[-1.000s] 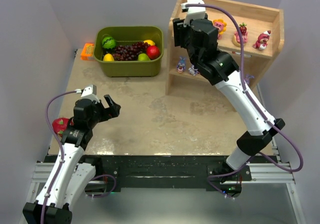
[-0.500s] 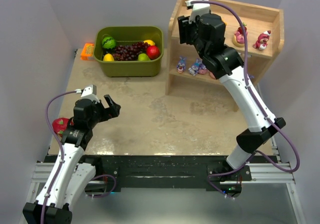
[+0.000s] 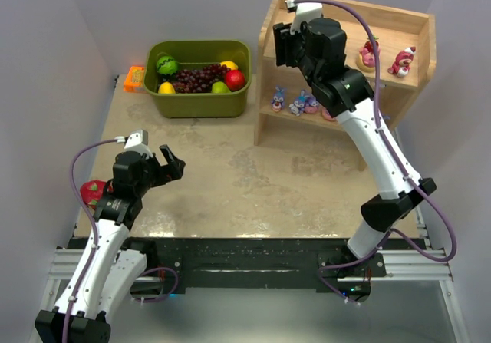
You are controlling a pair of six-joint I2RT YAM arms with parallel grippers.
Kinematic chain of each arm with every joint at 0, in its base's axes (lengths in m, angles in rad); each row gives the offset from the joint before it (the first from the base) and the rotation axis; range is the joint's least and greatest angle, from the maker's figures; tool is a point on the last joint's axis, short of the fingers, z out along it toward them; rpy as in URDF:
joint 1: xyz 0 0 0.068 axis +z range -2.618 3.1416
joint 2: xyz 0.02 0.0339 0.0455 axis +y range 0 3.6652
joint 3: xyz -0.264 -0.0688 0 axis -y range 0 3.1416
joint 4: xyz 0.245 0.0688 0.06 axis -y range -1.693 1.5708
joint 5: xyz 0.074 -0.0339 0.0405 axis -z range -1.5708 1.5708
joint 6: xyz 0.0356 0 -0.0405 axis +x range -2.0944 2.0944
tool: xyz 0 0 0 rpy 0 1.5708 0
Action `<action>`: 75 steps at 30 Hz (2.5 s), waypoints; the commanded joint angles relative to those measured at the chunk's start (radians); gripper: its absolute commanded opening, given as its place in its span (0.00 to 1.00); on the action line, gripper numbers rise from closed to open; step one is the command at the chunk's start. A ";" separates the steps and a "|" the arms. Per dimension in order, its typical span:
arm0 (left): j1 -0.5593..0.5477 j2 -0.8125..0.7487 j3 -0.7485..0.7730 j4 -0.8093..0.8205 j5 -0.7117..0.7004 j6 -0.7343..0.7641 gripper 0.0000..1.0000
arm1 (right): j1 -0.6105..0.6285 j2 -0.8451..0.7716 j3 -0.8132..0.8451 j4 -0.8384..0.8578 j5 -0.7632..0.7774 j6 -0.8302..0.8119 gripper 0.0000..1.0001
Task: Place and organize the plastic toys onto the shelf
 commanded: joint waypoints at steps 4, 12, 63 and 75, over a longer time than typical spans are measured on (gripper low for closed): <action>-0.003 -0.001 -0.004 0.034 -0.004 -0.007 0.99 | -0.023 0.049 0.101 -0.086 -0.020 0.055 0.58; -0.003 -0.008 -0.004 0.027 -0.008 -0.007 1.00 | -0.066 0.122 0.262 -0.263 -0.104 0.170 0.59; -0.003 0.006 0.049 0.000 0.012 -0.027 0.99 | -0.083 -0.617 -0.493 -0.022 -0.313 0.328 0.84; -0.003 -0.034 0.004 0.030 0.062 -0.014 1.00 | -0.083 -1.029 -1.028 -0.137 -0.143 0.475 0.84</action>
